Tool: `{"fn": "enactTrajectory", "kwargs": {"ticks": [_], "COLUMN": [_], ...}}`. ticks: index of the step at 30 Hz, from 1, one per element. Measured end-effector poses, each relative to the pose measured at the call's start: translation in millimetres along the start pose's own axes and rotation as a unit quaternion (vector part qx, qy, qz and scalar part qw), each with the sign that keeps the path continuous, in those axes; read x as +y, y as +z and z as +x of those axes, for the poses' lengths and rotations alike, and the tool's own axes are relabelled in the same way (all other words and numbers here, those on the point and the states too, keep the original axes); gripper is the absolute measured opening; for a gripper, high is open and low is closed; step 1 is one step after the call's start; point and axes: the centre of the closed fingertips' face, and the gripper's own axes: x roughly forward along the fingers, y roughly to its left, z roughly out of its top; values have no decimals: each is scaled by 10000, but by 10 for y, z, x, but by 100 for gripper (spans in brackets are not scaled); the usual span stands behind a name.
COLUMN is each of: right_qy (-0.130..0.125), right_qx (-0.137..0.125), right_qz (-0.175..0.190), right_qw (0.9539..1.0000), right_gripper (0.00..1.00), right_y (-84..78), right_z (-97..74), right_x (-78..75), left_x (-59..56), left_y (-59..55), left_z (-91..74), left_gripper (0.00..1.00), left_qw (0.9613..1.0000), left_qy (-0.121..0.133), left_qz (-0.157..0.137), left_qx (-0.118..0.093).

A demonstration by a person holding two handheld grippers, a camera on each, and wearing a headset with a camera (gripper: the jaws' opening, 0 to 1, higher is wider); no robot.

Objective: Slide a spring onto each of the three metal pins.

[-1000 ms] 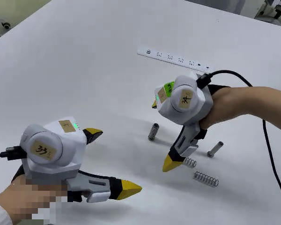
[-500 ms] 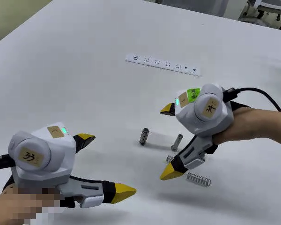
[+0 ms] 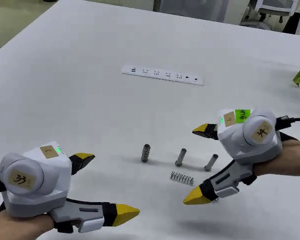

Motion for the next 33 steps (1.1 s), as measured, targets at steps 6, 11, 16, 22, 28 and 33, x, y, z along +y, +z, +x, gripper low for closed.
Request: {"fn": "enactTrajectory", "kwargs": {"ticks": [6, 11, 16, 22, 28, 33], "right_qy": [-230, -393, -573, -794, -997, -1198], "right_qx": [-10, -36, -150, -320, -471, -493], "right_qz": [338, 583, 910, 1195, 1530, 1798], "right_qw": [9992, 9975, 9941, 9891, 9821, 9751], "right_gripper": [99, 99, 99, 99, 99, 99], "right_y": [-256, -412, -529, -615, -721, -850], "right_z": [-168, -233, -320, -430, -528, -620], "right_x": [39, 72, 116, 135, 221, 234], "left_x": [-9, -13, -33, -13, -50, -52], "left_y": [-15, -13, -7, -7, -14, -38], "left_z": [-4, 11, 36, 47, 70, 80], "left_gripper": [98, 98, 99, 99, 99, 99], "left_qw": [10000, 9999, 9996, 9996, 9993, 9990], "left_qy": [-16, -50, -104, -96, -134, -175], "left_qz": [28, 77, 147, 145, 186, 221], "left_qx": [70, 131, 195, 222, 285, 354]}}
